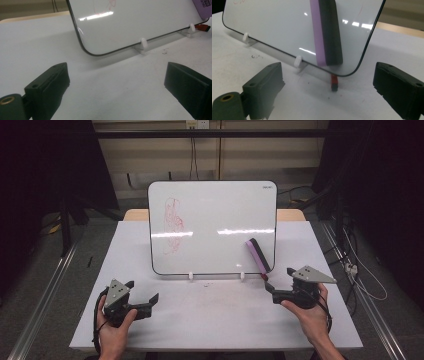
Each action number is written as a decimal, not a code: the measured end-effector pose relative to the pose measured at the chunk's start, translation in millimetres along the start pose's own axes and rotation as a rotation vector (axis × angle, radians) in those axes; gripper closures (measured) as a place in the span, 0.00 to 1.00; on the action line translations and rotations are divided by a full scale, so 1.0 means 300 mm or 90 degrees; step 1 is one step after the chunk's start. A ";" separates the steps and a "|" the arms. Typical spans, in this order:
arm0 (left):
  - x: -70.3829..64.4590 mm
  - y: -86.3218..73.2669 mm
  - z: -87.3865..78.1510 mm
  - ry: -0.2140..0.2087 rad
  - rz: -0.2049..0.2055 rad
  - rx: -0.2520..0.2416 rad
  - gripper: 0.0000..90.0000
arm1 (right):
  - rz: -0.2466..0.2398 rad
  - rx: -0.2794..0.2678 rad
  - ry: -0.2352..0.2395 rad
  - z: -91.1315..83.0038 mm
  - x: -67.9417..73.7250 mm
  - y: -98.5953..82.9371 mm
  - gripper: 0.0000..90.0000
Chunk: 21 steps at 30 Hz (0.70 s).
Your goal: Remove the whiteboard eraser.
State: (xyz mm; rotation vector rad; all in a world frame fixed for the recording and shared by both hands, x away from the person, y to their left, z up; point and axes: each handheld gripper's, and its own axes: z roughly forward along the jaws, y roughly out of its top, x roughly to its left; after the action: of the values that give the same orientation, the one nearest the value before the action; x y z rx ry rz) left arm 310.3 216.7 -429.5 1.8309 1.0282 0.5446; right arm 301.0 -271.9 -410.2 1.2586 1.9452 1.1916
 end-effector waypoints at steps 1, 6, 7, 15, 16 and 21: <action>0.000 0.000 0.000 0.000 0.000 0.000 0.06 | -0.002 0.001 0.003 0.003 -0.001 0.012 0.10; 0.008 -0.001 0.002 0.006 -0.005 -0.002 0.06 | -0.026 0.006 0.000 0.037 -0.007 0.065 0.15; 0.008 -0.001 0.003 0.007 -0.008 0.001 0.06 | -0.032 0.013 -0.004 0.049 -0.007 0.073 0.17; 0.006 -0.002 0.008 -0.002 -0.005 0.006 0.06 | -0.077 0.045 -0.029 0.125 0.024 0.101 0.29; 0.006 -0.001 0.008 -0.003 -0.004 0.007 0.06 | -0.078 0.046 -0.026 0.130 0.028 0.099 0.30; 0.005 -0.002 0.009 -0.004 -0.004 0.006 0.06 | -0.098 0.061 -0.055 0.151 0.036 0.082 0.40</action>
State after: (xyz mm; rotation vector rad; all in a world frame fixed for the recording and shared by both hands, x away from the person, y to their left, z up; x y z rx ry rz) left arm 312.8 216.8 -431.4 1.8367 1.0328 0.5302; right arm 343.1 -240.1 -409.5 1.1646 2.0159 0.9622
